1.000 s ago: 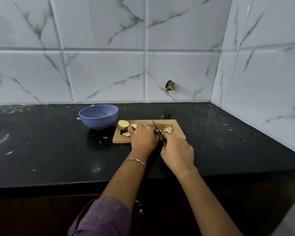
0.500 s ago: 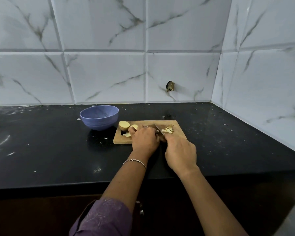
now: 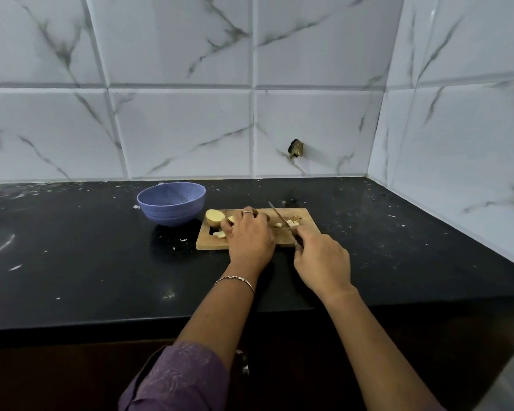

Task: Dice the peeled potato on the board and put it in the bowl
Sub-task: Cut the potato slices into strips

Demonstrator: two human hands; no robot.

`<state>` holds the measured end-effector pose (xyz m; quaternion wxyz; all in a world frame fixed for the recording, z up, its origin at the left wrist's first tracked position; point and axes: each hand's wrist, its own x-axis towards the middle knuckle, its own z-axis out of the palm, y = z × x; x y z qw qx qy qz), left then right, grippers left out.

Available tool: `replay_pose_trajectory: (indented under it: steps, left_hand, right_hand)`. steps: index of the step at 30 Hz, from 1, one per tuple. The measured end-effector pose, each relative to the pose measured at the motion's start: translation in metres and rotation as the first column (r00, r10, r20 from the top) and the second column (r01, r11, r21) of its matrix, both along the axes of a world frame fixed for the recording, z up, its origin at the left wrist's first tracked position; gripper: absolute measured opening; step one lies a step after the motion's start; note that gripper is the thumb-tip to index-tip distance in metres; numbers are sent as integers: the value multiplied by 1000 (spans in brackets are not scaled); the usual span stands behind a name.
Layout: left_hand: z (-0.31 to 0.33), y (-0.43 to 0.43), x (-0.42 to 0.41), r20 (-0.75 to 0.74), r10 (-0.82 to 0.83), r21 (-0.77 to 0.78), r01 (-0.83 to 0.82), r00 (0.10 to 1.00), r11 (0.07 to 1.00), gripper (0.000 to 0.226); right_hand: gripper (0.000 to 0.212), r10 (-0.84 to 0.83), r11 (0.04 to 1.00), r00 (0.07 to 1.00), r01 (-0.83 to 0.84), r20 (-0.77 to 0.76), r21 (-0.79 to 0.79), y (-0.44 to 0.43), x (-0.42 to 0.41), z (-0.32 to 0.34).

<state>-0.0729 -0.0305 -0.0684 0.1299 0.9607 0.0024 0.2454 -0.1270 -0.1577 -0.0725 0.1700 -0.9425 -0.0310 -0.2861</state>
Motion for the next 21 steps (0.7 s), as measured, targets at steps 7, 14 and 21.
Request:
replay_pose_trajectory:
  steps: [7,14,21]
  left_hand:
    - [0,3,-1,19,188,-118,-184,982,976,26]
    - [1,3,-1,-16,113,-32,-114,993,993,24]
    - [1,1,-1,-69,43,35,-41,997,999,27]
  right_hand:
    - [34,55,997,998,-55,5,-50,1,0,-3]
    - [34,80,995,997,-81,-7,-63,2,-5,-1]
    - [37,-56,996,998,54,-30,-65,4,-1,-1]
